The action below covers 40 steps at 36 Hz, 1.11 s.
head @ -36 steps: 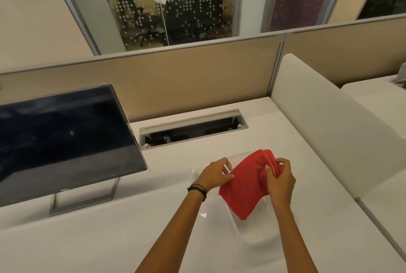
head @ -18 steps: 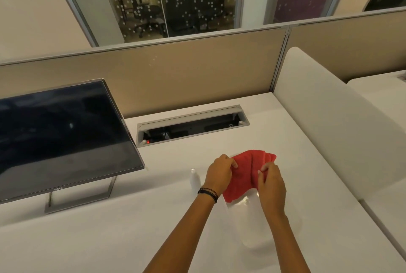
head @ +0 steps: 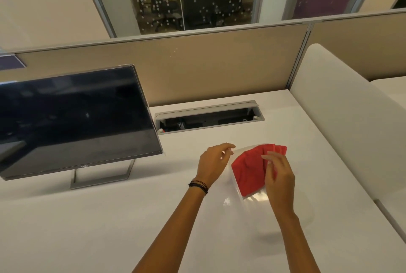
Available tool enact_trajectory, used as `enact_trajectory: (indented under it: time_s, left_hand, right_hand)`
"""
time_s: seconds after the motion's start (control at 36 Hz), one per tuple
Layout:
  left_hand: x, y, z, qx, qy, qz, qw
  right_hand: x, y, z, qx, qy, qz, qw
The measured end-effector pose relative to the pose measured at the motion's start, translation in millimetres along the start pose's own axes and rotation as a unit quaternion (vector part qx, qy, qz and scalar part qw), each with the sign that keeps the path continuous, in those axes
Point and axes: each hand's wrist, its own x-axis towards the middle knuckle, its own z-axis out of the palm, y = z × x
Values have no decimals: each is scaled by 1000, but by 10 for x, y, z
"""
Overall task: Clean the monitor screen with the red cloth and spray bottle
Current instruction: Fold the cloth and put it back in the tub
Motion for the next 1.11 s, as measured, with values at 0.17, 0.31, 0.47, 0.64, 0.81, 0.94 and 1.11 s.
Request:
enact_trajectory:
  time_s: [0.17,0.31,0.47,0.64,0.81,0.94,1.11]
  left_hand:
    - [-181,-292,-162,-58,80,-39,994]
    - [-464,-585,-332,-83,136,-77,984]
    - [-696,-825,-436,-115,148,-88,978]
    - [-662,-815,-320,-151,115,-98,977]
    - [-668,-944,-282,-113,96,-99,984]
    - [-714,-1253,-328,-15,31,-141,989]
    - [-797,-1543,-388,128,-122,-200,964]
  right_hand:
    - [-152,-45,175,29,-44,-36,998]
    - [-378,-116,304,22,-84,-71,994]
    - [-614,-130,432,15,-137,-119,983]
    - [-711,-166,769,-56,-270,-116,954]
    - [-567,-170,1086,-123,-339,-73,930]
    - [-388,-132,1270,-157,-357,-81,917]
    - [-248,-75,1494,-179,-386,-103,899]
